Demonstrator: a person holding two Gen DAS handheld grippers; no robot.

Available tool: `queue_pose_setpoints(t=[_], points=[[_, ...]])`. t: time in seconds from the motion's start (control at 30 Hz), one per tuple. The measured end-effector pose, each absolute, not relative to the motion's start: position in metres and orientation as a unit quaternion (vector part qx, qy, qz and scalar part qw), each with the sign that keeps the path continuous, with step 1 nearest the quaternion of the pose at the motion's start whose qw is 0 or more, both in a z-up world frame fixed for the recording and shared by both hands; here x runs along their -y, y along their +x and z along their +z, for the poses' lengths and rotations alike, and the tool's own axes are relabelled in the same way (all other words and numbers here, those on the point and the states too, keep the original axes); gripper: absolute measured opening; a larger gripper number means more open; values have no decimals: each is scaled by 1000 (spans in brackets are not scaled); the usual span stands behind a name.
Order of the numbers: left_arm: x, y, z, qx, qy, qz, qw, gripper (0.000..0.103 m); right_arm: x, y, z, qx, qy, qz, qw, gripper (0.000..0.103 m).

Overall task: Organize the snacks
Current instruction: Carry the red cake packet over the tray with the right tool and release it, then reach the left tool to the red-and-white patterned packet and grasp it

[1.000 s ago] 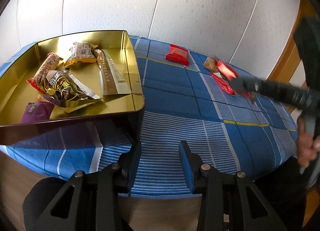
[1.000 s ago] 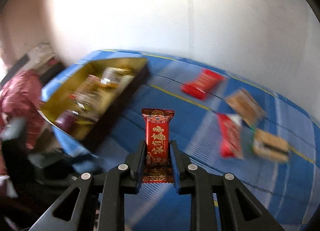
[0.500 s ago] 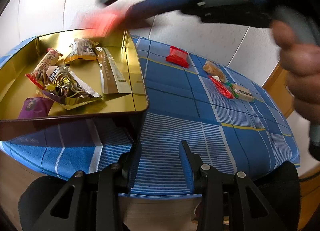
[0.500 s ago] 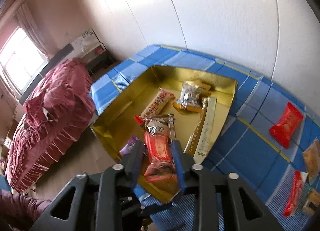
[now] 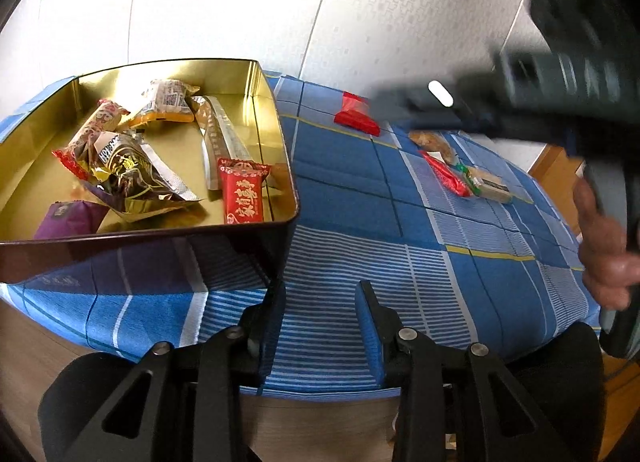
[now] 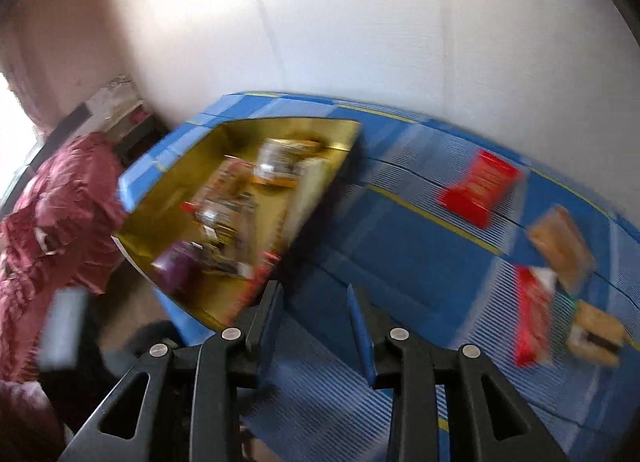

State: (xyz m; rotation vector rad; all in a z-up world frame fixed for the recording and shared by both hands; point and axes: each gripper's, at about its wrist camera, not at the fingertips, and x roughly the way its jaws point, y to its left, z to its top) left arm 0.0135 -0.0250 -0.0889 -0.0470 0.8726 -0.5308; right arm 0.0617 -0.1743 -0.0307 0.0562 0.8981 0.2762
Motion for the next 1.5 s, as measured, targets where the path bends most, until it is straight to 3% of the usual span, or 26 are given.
queue_pose_setpoints(t=[0.6,1.5], points=[[31,12,-90,-413,4,-245,877,38,301,-25,-79,-441,66,-77,892,34],[41,6,-90,-408,71,-222,883,38,329,-44,-91,-382,96,-117,912,34]])
